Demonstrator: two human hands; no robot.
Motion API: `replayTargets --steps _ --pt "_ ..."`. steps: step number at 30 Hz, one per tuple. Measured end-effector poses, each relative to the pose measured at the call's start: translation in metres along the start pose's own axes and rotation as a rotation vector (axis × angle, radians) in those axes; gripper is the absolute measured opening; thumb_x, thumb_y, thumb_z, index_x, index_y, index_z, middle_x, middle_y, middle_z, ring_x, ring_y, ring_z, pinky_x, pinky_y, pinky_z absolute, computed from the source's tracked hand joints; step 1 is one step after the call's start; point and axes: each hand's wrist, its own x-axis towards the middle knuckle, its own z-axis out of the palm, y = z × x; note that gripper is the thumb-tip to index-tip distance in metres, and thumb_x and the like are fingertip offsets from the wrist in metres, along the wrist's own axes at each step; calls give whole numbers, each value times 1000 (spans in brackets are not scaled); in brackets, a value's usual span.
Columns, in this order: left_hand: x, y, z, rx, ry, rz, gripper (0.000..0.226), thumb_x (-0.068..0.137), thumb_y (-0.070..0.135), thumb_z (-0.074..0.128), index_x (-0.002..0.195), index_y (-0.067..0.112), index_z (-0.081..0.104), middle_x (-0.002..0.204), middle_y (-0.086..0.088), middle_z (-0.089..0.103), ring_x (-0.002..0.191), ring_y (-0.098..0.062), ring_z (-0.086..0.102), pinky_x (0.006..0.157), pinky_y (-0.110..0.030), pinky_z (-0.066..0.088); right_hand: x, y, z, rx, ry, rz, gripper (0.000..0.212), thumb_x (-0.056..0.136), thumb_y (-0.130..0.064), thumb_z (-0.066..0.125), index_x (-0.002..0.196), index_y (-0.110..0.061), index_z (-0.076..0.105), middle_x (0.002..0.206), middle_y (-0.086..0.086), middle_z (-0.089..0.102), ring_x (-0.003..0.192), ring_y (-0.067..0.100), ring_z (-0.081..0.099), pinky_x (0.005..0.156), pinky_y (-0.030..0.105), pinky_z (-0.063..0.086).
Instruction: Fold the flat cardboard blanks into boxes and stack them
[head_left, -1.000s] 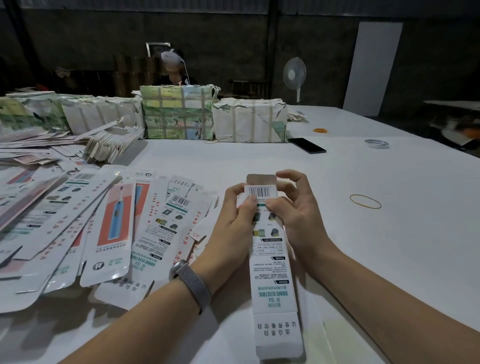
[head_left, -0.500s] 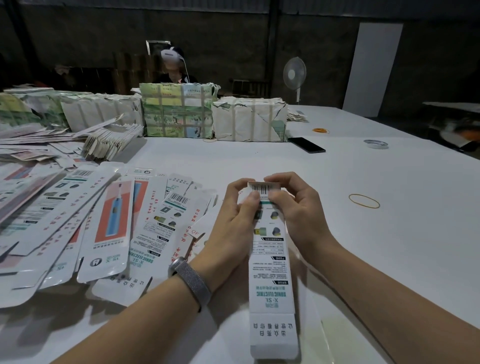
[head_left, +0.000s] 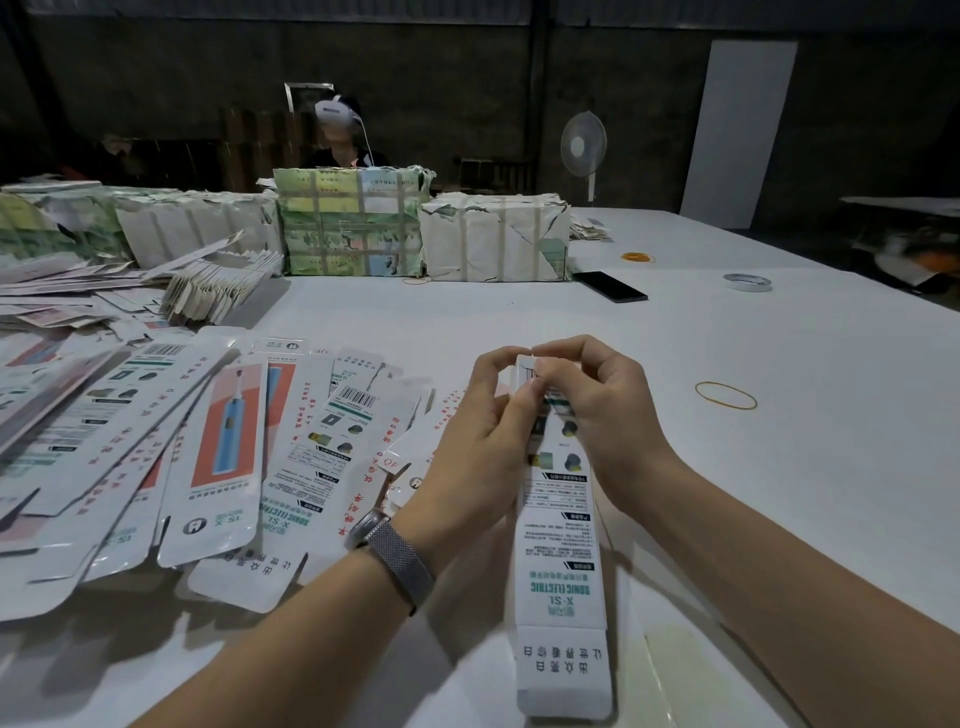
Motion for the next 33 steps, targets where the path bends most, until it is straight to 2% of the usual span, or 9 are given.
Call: replayTargets --steps 3,7,10,14,20,25,28,31,33 --pt "-1 3 0 39 11 1 37 91 50 49 125 37 39 85 -11 75 74 -28 74 66 -46 60 0 -2 0 -5 2 -15 13 89 -9 67 79 -17 69 71 6 68 62 23 67 58 34 55" --pt "-1 4 0 72 4 1 39 91 51 49 127 41 38 88 -17 73 80 -35 73 75 -60 59 2 -4 -1 -22 21 -25 18 90 -8 66 74 -17 69 68 4 67 61 21 66 58 33 54" --pt "-2 4 1 123 3 14 41 86 60 49 124 50 36 86 -11 74 80 -36 73 79 -63 56 3 -6 -2 -24 49 -36 23 90 -9 66 71 -20 71 69 4 68 63 21 65 60 35 56" --pt "-3 4 1 121 -30 26 35 90 56 47 123 53 37 79 -1 73 75 -25 73 79 -60 58 4 -7 -2 -20 36 -30 25 92 -9 64 72 -22 74 71 4 70 63 22 66 59 34 58" --pt "-3 3 1 162 -64 71 44 93 52 43 135 48 32 72 7 68 68 -11 67 70 -42 58 4 -9 -4 -24 15 -48 28 94 -7 59 72 -21 72 71 3 69 61 17 64 54 27 54" --pt "-6 7 1 126 -58 47 28 92 50 45 119 55 39 84 -14 74 76 -33 73 75 -59 59 3 -10 -5 -10 -61 -50 35 96 -4 52 69 -22 67 69 2 65 58 16 61 52 26 52" --pt "-4 7 1 92 -47 49 21 93 48 47 114 50 41 82 -12 74 72 -28 74 70 -54 61 2 -7 -4 13 -65 -53 29 98 -9 50 76 -20 66 69 2 64 58 16 60 52 26 52" --pt "-2 8 -4 7 -2 74 14 104 34 46 114 42 41 81 -9 74 71 -24 72 66 -44 61 1 -1 -5 -13 -40 -77 12 91 -26 52 97 -23 62 78 1 65 66 15 63 57 29 55" --pt "-2 9 -8 9 24 82 15 106 29 44 116 39 40 88 -11 76 77 -29 74 69 -47 62 1 3 -6 -35 -71 -79 21 84 -31 51 104 -27 57 80 -2 66 68 14 67 58 27 56"
